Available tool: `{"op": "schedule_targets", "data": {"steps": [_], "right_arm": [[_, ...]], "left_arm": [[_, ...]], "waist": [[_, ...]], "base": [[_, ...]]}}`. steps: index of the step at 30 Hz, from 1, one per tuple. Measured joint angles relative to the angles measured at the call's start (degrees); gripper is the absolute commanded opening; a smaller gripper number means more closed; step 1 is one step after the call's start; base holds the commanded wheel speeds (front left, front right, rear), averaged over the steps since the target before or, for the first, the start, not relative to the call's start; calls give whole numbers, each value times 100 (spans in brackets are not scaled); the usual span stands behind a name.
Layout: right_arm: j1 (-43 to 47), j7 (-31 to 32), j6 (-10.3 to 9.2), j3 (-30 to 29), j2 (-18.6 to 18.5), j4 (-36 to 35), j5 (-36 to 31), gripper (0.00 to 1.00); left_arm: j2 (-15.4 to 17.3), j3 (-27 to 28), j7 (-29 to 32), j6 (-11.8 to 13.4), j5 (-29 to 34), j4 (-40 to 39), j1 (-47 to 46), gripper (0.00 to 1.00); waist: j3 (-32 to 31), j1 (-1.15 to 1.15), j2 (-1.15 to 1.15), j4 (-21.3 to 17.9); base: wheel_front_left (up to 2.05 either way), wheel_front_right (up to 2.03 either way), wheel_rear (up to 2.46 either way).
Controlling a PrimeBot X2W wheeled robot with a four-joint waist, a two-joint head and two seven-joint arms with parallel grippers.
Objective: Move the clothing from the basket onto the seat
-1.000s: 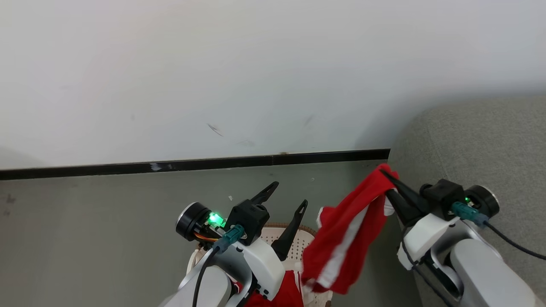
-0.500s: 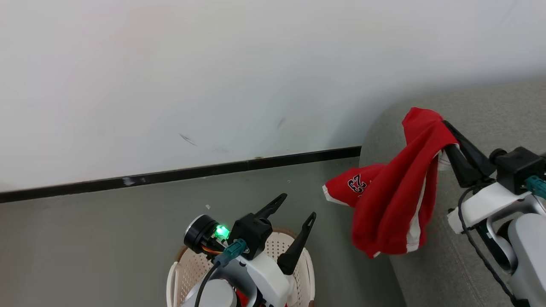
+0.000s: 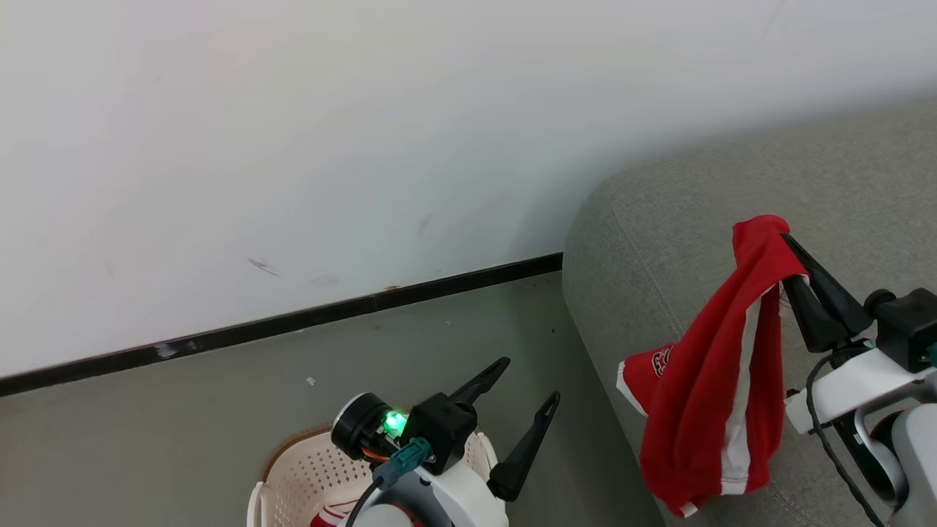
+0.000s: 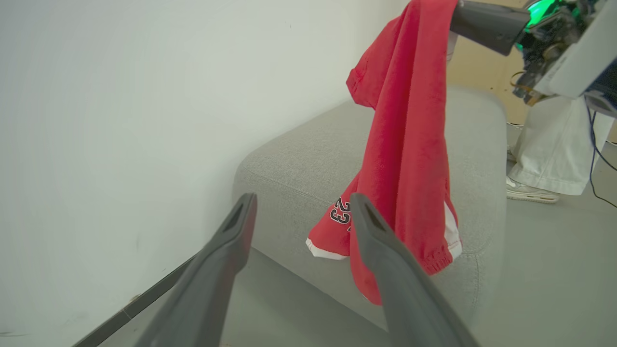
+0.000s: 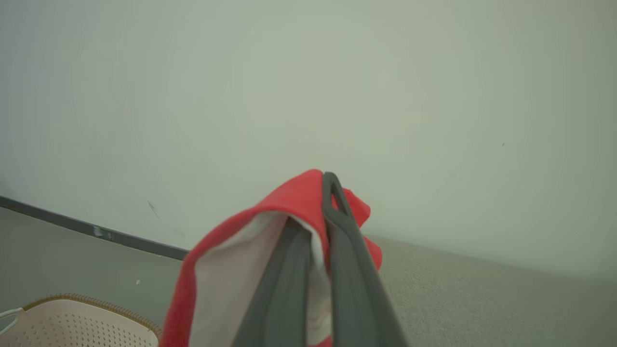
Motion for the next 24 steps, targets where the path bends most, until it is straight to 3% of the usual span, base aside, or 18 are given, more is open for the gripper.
{"op": "schedule_targets", "data": {"steps": [13, 18, 24], "right_arm": [[137, 8, 0, 543, -186, 168, 182, 0], [-585, 109, 0, 662, -204, 182, 600, 0], [-1553, 465, 0, 598, -542, 377, 954, 0]], "left_arm": [[4, 40, -158, 158, -132, -5, 130, 100], [5, 127, -198, 260, -96, -33, 131, 100], [59, 180, -198, 359, -22, -131, 129, 100]], "waist": [[-15, 0, 0, -514], [69, 0, 0, -622], [219, 0, 0, -660]], "base": [[0, 0, 0], [0, 0, 0], [0, 0, 0]]}}
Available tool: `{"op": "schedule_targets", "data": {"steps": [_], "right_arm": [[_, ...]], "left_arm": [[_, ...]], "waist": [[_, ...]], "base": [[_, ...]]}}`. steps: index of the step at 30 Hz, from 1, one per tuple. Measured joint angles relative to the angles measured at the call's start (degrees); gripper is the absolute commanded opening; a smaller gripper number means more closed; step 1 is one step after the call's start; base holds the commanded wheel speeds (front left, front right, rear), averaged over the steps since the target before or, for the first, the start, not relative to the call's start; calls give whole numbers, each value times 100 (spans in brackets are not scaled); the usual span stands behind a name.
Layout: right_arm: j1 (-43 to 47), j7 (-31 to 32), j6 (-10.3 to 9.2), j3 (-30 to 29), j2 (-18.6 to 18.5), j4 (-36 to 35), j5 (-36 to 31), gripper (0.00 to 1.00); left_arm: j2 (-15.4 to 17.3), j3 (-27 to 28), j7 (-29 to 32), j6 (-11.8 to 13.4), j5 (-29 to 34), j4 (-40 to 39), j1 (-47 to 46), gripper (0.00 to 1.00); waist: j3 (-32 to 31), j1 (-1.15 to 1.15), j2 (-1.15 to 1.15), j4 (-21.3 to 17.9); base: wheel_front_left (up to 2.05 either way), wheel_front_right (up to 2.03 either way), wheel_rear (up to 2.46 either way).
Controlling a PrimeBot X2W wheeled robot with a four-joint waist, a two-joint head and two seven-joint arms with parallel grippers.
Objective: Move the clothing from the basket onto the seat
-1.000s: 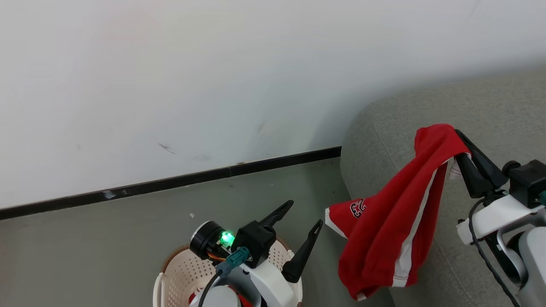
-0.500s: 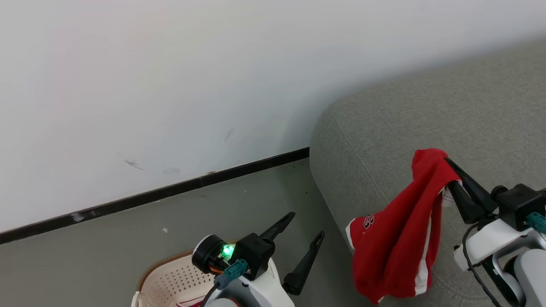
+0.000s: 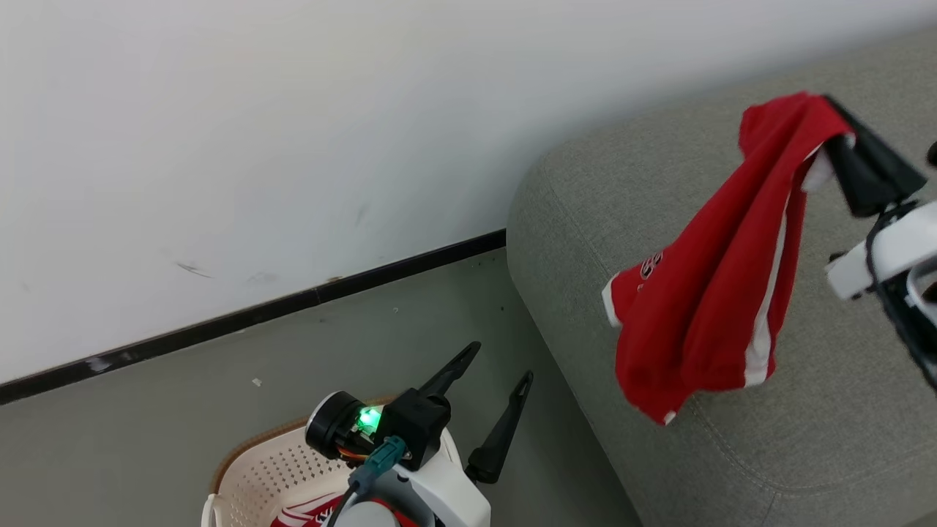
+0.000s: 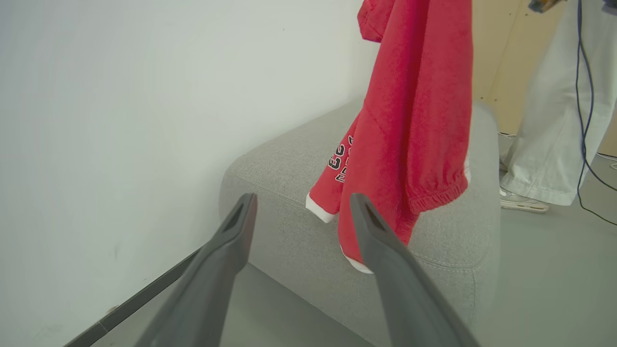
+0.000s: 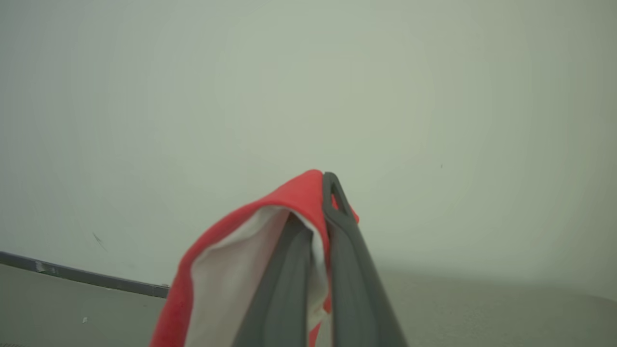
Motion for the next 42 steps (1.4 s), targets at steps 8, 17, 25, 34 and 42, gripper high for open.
{"op": "schedule_targets", "data": {"steps": [8, 17, 25, 34, 42], "right_arm": [[-1590, 486, 0, -901, -335, 522, 734, 0], [-2257, 761, 0, -1291, -1183, 1357, 534, 0], [-2143, 720, 0, -1618, -1491, 2106, 354, 0], [-1378, 267, 1, -1534, -800, 2832, 371, 0], [-955, -103, 0, -1397, -250, 3198, 374, 0]], "left_arm": [[199, 92, 32, 154, 208, -186, -27, 100], [270, -29, 202, 196, 517, -523, -335, 100], [285, -211, 311, 191, 713, -834, -577, 100], [301, -313, 454, 137, 879, -1005, -799, 100], [326, -319, 463, 90, 950, -1067, -994, 100]], "waist": [[302, 0, 0, 41], [730, 0, 0, 139], [1163, 0, 0, 248], [1655, 0, 0, 374], [2030, 0, 0, 461]], "base": [[0, 0, 0], [0, 0, 0], [0, 0, 0], [0, 0, 0], [0, 0, 0]]}}
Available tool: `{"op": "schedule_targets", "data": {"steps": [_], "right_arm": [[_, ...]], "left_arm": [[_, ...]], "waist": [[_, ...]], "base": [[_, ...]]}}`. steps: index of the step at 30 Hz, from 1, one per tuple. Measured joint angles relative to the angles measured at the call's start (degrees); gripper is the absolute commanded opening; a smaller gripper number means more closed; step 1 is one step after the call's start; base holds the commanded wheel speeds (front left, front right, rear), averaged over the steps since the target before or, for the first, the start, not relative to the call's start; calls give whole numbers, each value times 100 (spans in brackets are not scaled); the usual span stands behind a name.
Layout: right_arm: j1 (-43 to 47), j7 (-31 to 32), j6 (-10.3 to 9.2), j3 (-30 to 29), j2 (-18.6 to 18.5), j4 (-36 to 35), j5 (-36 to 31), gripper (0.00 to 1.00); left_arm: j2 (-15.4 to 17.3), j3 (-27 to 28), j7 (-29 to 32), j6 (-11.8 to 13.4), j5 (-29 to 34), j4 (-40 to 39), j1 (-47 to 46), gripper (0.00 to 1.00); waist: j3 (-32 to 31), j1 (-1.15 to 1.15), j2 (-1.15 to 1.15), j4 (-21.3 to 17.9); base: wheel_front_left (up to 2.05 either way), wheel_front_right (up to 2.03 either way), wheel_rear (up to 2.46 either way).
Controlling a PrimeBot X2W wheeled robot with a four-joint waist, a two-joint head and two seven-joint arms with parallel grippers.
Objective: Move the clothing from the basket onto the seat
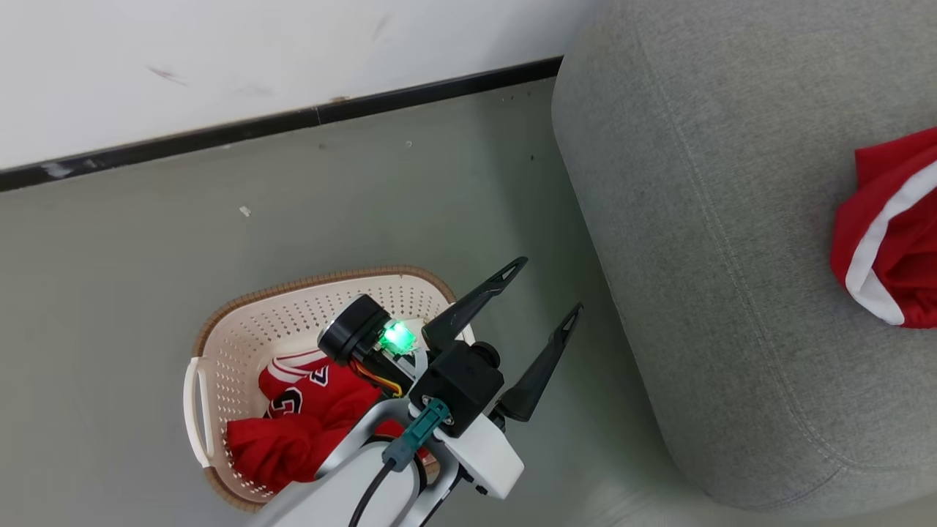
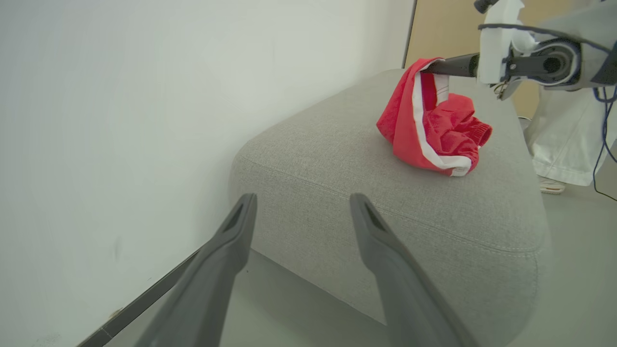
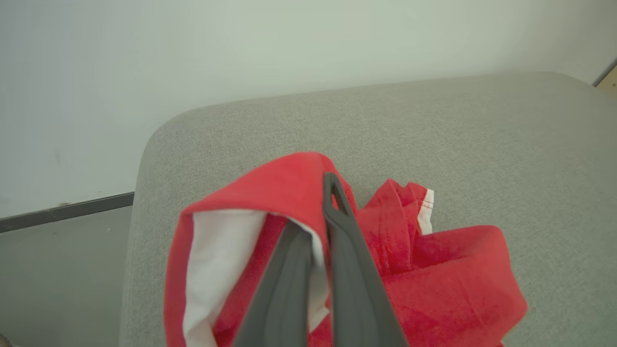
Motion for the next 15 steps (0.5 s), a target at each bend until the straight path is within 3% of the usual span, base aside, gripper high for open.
{"op": "schedule_targets", "data": {"steps": [7, 8, 10, 11, 12, 13, 15], "right_arm": [[225, -162, 0, 49, 325, 298, -7, 0], [259, -165, 0, 49, 353, 313, -8, 6], [283, -231, 0, 7, 433, 370, -7, 39], [283, -263, 0, -1, 478, 399, -7, 50], [286, -270, 0, -9, 515, 413, -7, 50], [290, -275, 0, -14, 533, 420, -8, 97], [367, -290, 0, -23, 549, 404, -27, 100]], "left_arm": [[18, -1, 1, -56, 1, -5, -128, 100], [19, -1, 1, -56, 2, -5, -144, 100], [49, 16, -5, -80, 9, 11, -195, 100], [67, 38, -7, -99, 9, 32, -201, 100], [80, 47, -8, -99, 8, 52, -201, 100], [91, 54, -9, -99, 8, 67, -201, 100], [88, 54, -16, -104, -3, 124, -201, 100]], "waist": [[254, 0, 0, 49], [285, 0, 0, 53], [336, 0, 0, 55], [344, 0, 0, 49], [345, 0, 0, 42], [344, 0, 0, 35], [331, 0, 0, 11]], "base": [[0, 0, 0], [0, 0, 0], [0, 0, 0], [0, 0, 0], [0, 0, 0], [0, 0, 0], [0, 0, 0]]}}
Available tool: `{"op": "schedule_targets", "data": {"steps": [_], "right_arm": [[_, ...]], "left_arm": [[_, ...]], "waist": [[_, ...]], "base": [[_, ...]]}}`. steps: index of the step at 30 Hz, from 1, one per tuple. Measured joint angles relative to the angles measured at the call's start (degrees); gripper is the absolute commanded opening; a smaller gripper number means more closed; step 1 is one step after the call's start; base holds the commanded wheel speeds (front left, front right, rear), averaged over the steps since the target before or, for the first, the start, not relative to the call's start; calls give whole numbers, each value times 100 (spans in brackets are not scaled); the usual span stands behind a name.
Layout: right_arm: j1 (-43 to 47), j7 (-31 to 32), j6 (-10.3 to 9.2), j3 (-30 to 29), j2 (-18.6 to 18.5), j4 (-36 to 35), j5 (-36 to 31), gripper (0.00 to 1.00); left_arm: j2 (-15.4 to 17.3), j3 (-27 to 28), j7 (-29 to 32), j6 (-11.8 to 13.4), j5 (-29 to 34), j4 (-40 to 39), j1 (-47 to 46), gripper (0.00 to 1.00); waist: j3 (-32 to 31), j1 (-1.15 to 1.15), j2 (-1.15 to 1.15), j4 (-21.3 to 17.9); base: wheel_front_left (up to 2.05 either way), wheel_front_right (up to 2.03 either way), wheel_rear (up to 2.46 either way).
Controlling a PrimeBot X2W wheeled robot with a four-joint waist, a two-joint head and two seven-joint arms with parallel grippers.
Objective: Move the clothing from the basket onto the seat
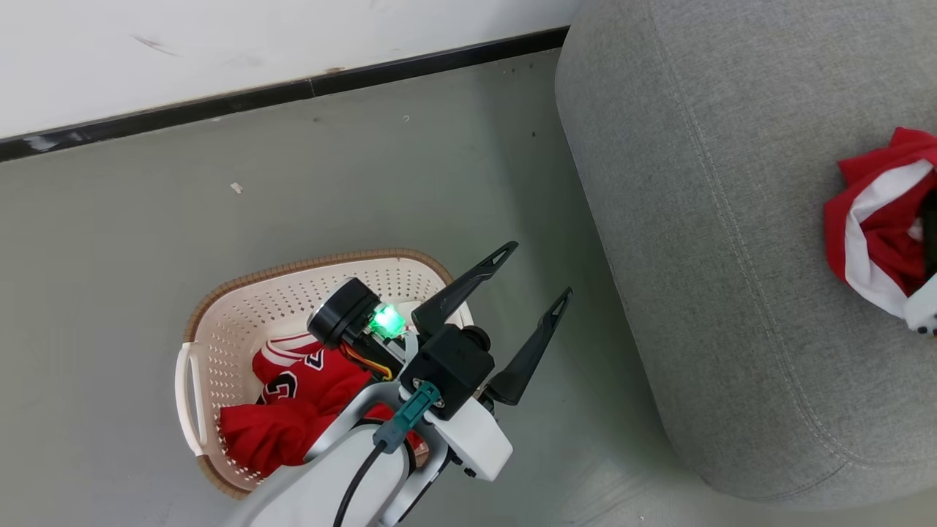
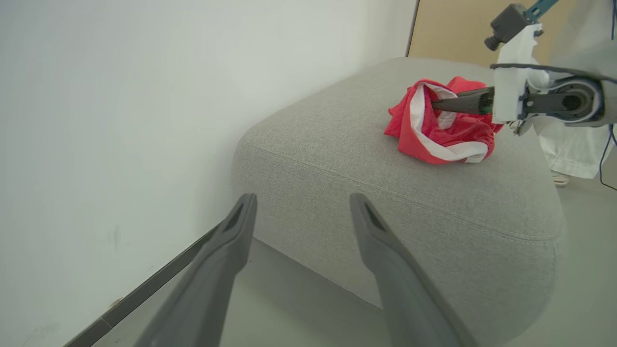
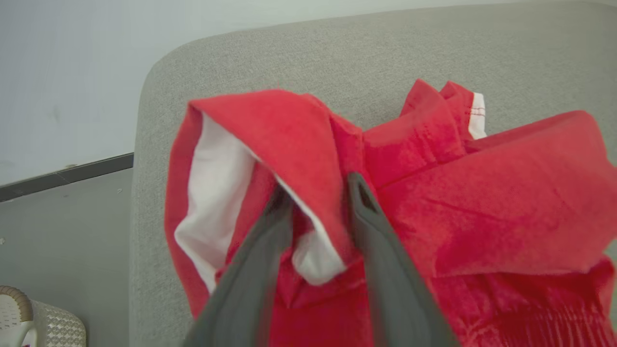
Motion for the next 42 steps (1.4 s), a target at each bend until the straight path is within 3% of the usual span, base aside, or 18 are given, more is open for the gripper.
{"op": "schedule_targets", "data": {"steps": [7, 18, 25, 42], "right_arm": [[298, -45, 0, -116, 38, -301, -103, 100], [542, -54, 0, -315, 268, -1934, -509, 100], [710, -55, 0, 2, 625, -2524, -768, 100], [1243, -55, 0, 110, 1513, -3006, -1514, 100]], "left_arm": [[7, 51, -121, -48, -59, 144, 2, 100], [73, 358, -405, 13, -193, 370, 133, 100], [149, 700, -654, 257, -374, 524, 420, 100], [453, 1893, -1061, 967, -816, 848, 1289, 100]], "waist": [[-87, 0, 0, -75], [-369, 0, 0, -182], [-612, 0, 0, -151], [-1222, 0, 0, 252]], "base": [[0, 0, 0], [0, 0, 0], [0, 0, 0], [0, 0, 0]]}}
